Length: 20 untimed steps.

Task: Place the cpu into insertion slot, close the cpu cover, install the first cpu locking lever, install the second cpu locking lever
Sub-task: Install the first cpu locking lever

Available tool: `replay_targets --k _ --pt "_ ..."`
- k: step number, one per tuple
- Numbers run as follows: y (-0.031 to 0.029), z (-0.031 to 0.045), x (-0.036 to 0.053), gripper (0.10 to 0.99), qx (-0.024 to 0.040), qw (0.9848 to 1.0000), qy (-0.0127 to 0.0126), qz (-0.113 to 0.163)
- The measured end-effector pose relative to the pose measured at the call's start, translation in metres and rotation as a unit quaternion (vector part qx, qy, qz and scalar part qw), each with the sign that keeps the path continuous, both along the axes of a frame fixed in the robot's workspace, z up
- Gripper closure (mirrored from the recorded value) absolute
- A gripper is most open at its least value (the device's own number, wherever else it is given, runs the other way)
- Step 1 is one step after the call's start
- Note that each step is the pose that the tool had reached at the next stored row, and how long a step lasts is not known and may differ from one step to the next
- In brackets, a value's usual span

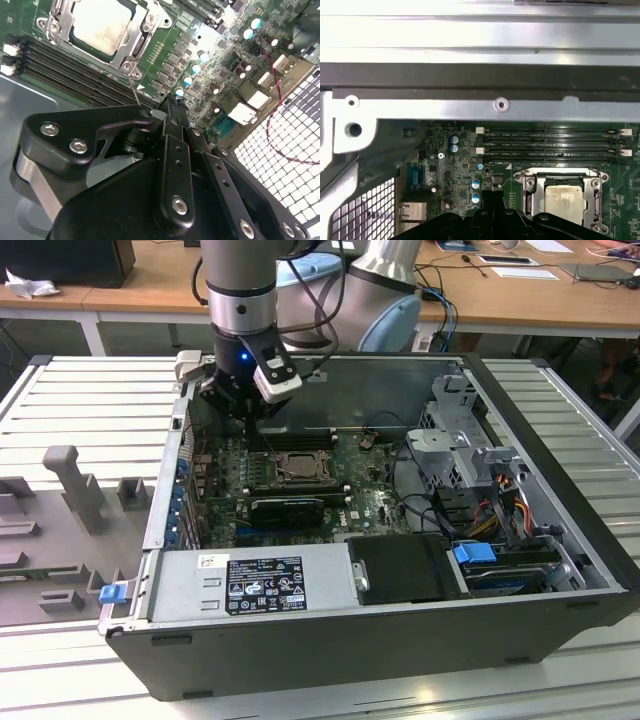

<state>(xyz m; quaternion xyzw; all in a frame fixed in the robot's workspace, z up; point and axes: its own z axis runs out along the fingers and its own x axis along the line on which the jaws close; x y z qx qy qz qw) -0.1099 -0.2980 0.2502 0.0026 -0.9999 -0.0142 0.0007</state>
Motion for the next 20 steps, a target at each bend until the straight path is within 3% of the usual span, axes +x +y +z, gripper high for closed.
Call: replay_targets --k 12,20 --pt "0.0110 0.0000 -0.0024 0.980 0.0000 1.0000 0.0001 0.000" --pt "0.0115 0.0006 0.0089 0.980 -0.0001 1.0000 0.0011 0.000"
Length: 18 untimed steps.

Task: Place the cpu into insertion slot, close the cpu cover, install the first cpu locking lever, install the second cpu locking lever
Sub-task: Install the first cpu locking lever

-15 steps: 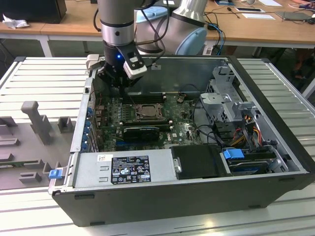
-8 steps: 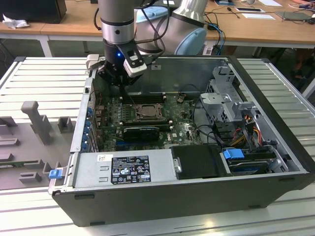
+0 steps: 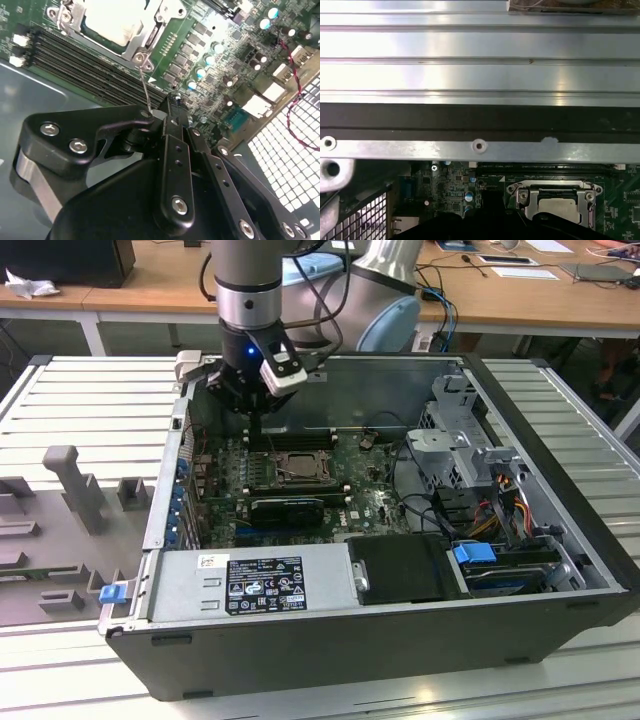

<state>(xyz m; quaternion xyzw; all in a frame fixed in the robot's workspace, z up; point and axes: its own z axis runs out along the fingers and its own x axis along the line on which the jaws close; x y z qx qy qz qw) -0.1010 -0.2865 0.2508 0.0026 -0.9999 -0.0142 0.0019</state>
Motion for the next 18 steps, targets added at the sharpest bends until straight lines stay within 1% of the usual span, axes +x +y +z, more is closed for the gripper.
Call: replay_targets --k 3,5,6,8,10,13,15,17,18 --pt "0.0002 0.0017 0.0028 0.980 0.0001 1.0000 0.0005 0.000" --pt "0.0004 0.0020 0.0063 0.980 0.0000 1.0000 0.0016 0.000" --pt "0.0006 0.0020 0.0121 0.980 0.0001 1.0000 0.0028 0.000" --pt "0.0006 0.0020 0.0176 0.980 0.0000 1.0000 0.0035 0.000" --pt "0.0006 0.0020 0.0214 0.980 0.0000 1.0000 0.0037 0.000" --pt "0.0006 0.0015 0.0225 0.980 -0.0009 1.0000 0.0037 0.000" --pt "0.0006 0.0009 0.0240 0.980 -0.0020 1.0000 0.0037 0.000" --pt "0.0006 0.0001 0.0258 0.980 -0.0047 1.0000 0.0037 0.000" --pt "0.0006 -0.0006 0.0282 0.980 -0.0056 1.0000 0.0037 0.000"
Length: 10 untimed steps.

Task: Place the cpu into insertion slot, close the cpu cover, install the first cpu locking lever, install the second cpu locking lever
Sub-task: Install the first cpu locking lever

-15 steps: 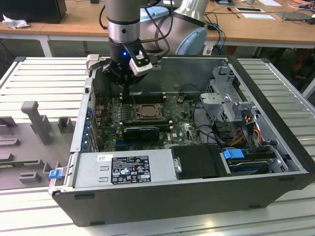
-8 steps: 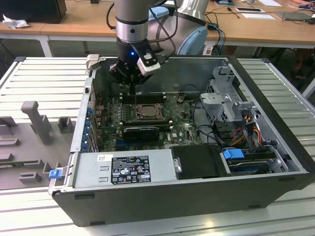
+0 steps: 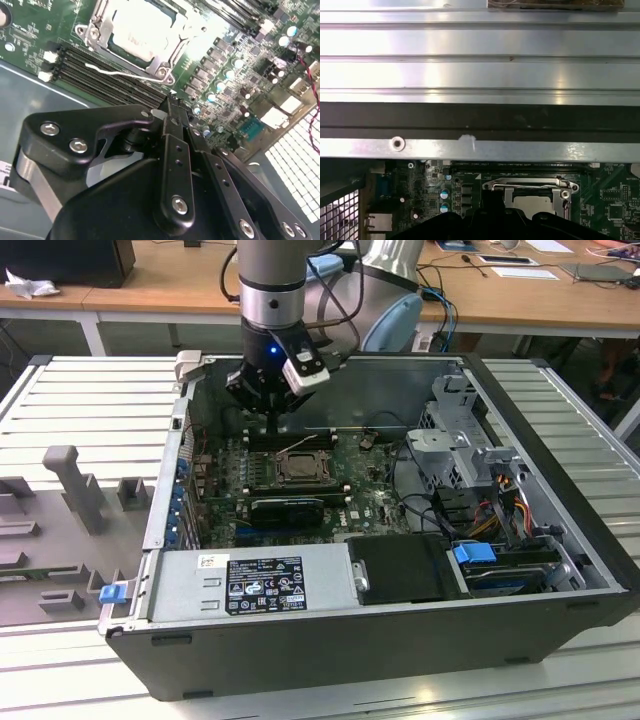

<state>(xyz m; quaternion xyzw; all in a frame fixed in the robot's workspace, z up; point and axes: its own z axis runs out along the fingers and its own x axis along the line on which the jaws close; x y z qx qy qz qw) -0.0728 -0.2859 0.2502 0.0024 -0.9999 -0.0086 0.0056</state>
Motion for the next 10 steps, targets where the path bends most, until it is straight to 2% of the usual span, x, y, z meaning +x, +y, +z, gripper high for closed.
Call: replay_targets --k 2,5,8,9,10 --pt "0.0000 -0.0016 0.0050 0.980 0.0000 1.0000 -0.0001 0.000" --pt "0.0000 -0.0036 0.0174 0.980 0.0001 1.0000 -0.0001 0.000" --pt "-0.0001 -0.0045 0.0232 0.980 0.0014 1.0000 0.0000 0.000" --pt "0.0000 -0.0050 0.0232 0.980 0.0016 1.0000 -0.0046 0.002" --pt "-0.0003 -0.0056 0.0225 0.980 0.0017 0.9999 -0.0161 0.003"
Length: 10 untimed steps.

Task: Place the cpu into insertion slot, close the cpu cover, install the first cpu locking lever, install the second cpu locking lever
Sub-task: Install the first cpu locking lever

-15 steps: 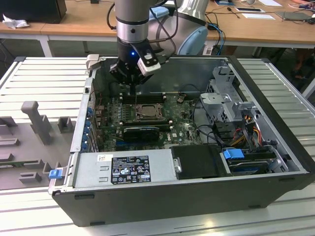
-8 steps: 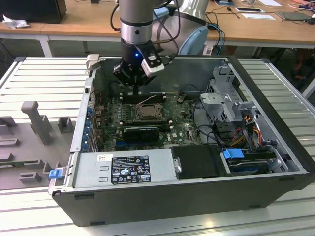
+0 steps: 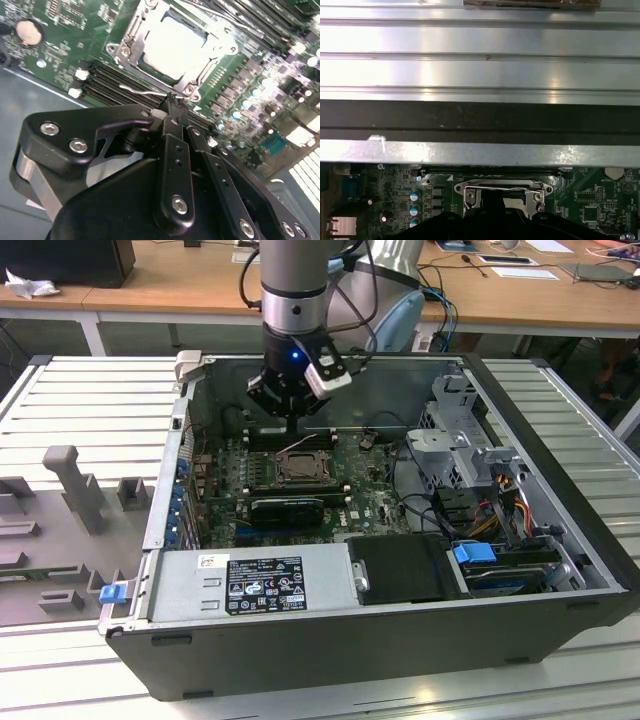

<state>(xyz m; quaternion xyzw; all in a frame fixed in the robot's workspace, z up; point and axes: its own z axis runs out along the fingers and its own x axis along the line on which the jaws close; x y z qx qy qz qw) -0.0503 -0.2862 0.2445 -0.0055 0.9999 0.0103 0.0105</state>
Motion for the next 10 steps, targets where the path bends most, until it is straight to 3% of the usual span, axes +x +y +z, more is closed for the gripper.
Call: replay_targets --k 2,4,7,10 --pt "-0.0004 -0.0002 -0.0009 0.980 0.0000 0.9999 -0.0124 0.000" --pt "-0.0005 -0.0012 -0.0009 0.980 0.0059 0.9999 -0.0136 0.000" --pt "-0.0006 -0.0022 -0.0008 0.980 0.0263 0.9996 -0.0136 0.000" --pt "-0.0007 -0.0109 0.0035 0.980 0.0280 0.9995 -0.0136 0.000"
